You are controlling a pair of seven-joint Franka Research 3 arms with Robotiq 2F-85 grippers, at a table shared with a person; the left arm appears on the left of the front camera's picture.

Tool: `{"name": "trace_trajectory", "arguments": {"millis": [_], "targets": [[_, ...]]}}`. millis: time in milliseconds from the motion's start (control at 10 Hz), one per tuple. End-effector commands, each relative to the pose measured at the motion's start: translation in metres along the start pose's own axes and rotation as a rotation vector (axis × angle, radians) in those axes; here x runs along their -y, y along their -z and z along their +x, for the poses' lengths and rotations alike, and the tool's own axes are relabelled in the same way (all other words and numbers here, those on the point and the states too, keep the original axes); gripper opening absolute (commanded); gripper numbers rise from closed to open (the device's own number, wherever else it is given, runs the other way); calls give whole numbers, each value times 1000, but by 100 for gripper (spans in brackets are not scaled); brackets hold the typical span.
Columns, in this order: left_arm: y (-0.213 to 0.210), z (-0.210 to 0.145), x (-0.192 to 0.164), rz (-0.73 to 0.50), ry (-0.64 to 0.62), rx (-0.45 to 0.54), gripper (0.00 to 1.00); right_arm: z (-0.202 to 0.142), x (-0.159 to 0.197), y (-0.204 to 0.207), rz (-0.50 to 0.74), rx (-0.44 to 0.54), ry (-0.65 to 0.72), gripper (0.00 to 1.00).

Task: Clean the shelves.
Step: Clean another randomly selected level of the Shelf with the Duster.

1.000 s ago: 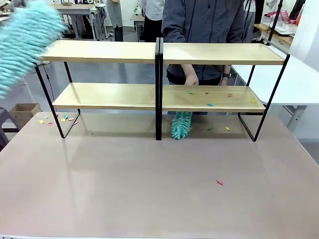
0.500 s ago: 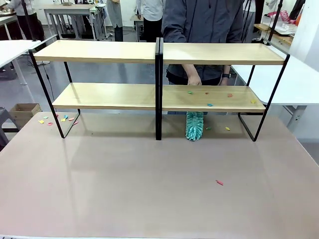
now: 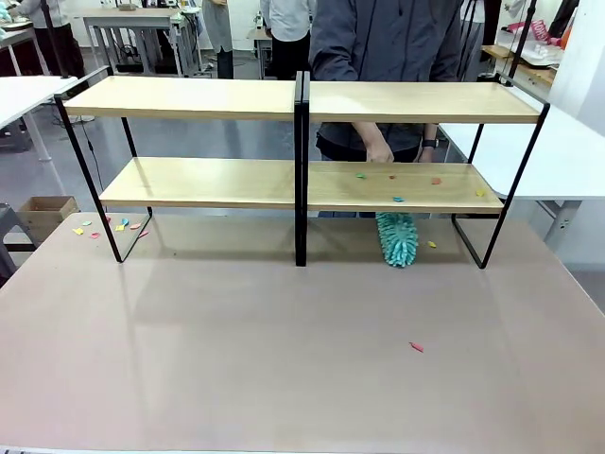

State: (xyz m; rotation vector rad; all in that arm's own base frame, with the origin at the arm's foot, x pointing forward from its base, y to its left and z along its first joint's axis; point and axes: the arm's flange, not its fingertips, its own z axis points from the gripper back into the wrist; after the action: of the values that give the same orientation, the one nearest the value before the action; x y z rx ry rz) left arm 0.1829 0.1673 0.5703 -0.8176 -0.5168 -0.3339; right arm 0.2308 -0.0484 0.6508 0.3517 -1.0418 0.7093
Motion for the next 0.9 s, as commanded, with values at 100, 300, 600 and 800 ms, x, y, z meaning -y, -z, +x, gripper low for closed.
{"name": "trace_trajectory", "arguments": {"millis": [100, 300, 600, 800], "targets": [[0, -2, -1, -23, 25, 15, 12, 1, 0, 0, 0, 1, -1, 100], [0, -2, -1, -23, 25, 15, 12, 1, 0, 0, 0, 1, -1, 100], [0, -2, -1, -23, 25, 15, 12, 1, 0, 0, 0, 1, -1, 100], [0, -2, -1, -23, 25, 15, 12, 1, 0, 0, 0, 1, -1, 100]]}}
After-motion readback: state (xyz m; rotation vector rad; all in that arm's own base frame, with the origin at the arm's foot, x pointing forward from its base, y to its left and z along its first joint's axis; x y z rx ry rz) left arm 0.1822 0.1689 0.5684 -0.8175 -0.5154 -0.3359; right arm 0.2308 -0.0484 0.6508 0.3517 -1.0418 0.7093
